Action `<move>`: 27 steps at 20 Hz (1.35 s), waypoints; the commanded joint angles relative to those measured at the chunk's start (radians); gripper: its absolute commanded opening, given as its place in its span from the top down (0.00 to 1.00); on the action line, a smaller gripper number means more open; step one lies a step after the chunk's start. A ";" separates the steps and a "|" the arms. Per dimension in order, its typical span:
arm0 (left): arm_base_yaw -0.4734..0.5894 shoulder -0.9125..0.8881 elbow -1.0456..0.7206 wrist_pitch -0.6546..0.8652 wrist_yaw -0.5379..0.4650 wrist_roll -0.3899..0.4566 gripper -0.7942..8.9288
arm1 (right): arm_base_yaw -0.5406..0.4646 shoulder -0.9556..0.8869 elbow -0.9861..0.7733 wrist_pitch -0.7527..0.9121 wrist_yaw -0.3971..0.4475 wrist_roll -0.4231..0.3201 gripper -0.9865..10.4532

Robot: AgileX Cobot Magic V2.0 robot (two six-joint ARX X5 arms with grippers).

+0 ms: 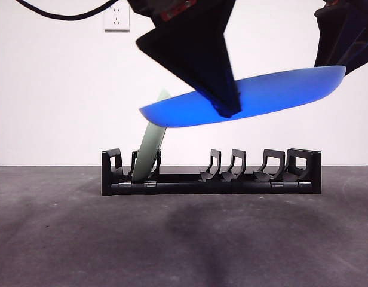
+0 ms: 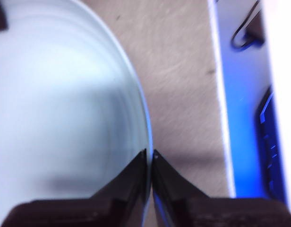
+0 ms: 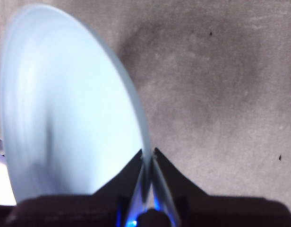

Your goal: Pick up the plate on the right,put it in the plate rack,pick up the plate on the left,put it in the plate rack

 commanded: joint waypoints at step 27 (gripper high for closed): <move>0.529 0.382 0.196 1.060 0.496 -0.991 0.93 | -0.037 -0.383 -0.002 0.297 0.536 0.001 0.73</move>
